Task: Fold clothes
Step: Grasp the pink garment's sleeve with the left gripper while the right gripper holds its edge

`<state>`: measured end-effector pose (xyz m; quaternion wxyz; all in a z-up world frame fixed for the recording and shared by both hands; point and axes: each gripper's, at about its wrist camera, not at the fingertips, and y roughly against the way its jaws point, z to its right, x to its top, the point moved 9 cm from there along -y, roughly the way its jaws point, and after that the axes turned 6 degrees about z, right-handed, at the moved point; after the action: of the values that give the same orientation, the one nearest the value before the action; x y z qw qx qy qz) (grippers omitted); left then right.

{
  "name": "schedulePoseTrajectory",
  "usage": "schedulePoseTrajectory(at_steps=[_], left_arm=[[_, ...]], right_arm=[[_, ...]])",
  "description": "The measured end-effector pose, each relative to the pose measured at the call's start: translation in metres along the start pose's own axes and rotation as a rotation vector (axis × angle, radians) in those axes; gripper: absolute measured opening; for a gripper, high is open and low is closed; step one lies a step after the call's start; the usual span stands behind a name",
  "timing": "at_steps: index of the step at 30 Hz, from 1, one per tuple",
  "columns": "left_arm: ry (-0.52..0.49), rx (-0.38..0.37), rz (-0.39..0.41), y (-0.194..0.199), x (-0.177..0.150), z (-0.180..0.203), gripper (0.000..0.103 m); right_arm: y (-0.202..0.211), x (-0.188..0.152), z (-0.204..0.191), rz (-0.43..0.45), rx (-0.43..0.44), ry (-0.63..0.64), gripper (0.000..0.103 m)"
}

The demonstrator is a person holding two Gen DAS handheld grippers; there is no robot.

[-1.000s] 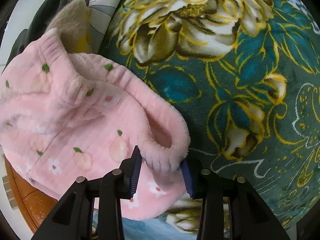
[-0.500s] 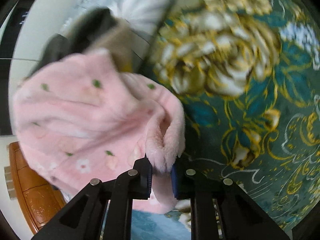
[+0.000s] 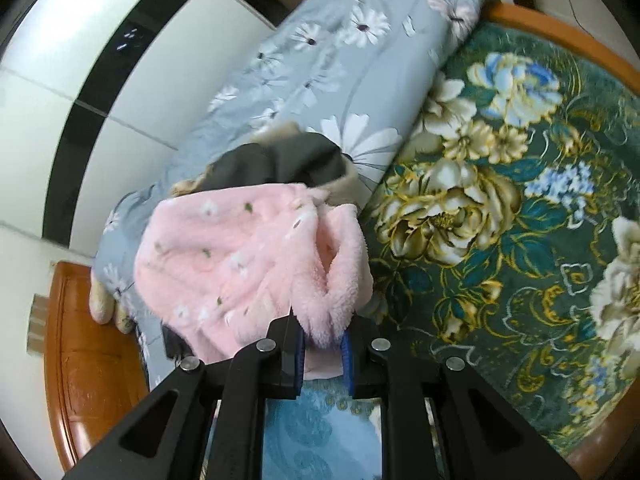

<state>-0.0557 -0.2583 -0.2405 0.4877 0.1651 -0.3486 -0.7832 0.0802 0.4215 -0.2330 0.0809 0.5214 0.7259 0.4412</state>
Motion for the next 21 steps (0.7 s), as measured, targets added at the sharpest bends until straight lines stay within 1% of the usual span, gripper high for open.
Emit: schedulePoseTrajectory(at_steps=[3,5,7,9,12,14,15,16,17,18,20,21], left_arm=[[-0.002,0.048,0.035,0.04,0.023,-0.03,0.004],[-0.001,0.084,0.073,0.064,0.039,-0.05,0.004],[-0.007,0.12,0.09,0.076,0.051,-0.069,0.004],[-0.02,0.16,0.081,0.073,0.055,-0.082,0.004],[-0.014,0.224,0.022,0.04,0.049,-0.102,0.004],[-0.008,0.265,-0.04,0.004,0.037,-0.11,0.004],[-0.009,0.28,-0.071,-0.014,0.03,-0.113,0.004],[-0.017,0.313,-0.105,-0.034,0.022,-0.116,0.005],[-0.025,0.337,-0.122,-0.049,0.015,-0.117,0.005],[-0.031,0.343,-0.136,-0.065,0.008,-0.114,0.005],[-0.025,0.287,-0.184,-0.096,-0.004,-0.102,0.007],[-0.032,0.273,-0.192,-0.106,-0.007,-0.095,0.01]], right_arm=[[0.03,-0.014,-0.002,-0.016,0.029,0.033,0.015],[0.051,-0.021,-0.001,-0.02,0.044,0.049,0.015],[0.076,-0.025,0.002,-0.014,0.049,0.061,0.015],[0.093,-0.025,0.01,-0.006,0.042,0.063,0.015],[0.096,-0.026,0.03,-0.025,-0.014,0.064,0.015],[0.084,-0.027,0.044,-0.047,-0.049,0.043,0.015],[0.077,-0.028,0.045,-0.06,-0.054,0.043,0.015],[0.071,-0.029,0.046,-0.073,-0.06,0.043,0.015],[0.065,-0.03,0.047,-0.086,-0.065,0.043,0.015],[0.059,-0.031,0.048,-0.098,-0.071,0.043,0.015],[0.046,-0.034,0.05,-0.124,-0.082,0.043,0.015],[0.04,-0.035,0.051,-0.137,-0.087,0.043,0.015]])
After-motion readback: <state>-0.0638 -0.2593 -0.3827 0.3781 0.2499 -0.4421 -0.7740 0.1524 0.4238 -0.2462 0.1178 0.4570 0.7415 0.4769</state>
